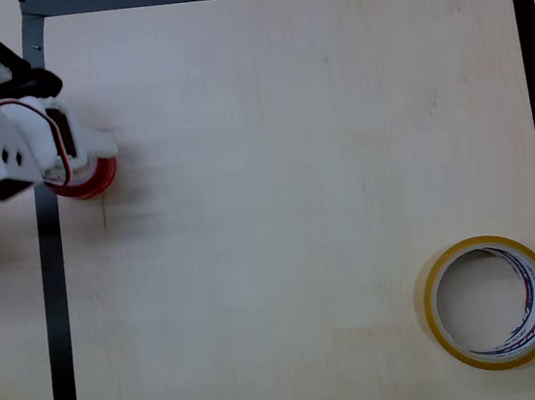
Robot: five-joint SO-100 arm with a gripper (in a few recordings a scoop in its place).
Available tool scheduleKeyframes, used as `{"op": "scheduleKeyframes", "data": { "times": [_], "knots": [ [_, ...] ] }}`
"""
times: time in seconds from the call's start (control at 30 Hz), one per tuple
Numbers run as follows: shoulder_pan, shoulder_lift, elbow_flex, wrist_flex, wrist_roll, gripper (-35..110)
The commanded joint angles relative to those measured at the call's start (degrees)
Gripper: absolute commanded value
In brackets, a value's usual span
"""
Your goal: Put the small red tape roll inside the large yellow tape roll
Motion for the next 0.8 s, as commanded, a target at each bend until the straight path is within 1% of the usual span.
{"op": "scheduleKeyframes", "data": {
  "times": [0.0, 0.53, 0.7, 0.77],
  "knots": [
    [-0.35, 1.49, -0.26, -1.23, 1.85, 18],
    [0.0, -8.61, -1.05, -6.94, 1.85, 18],
    [0.35, -11.25, -1.76, -7.82, 1.41, 13],
    [0.7, -12.66, -2.46, -7.82, 1.41, 5]
  ]
}}
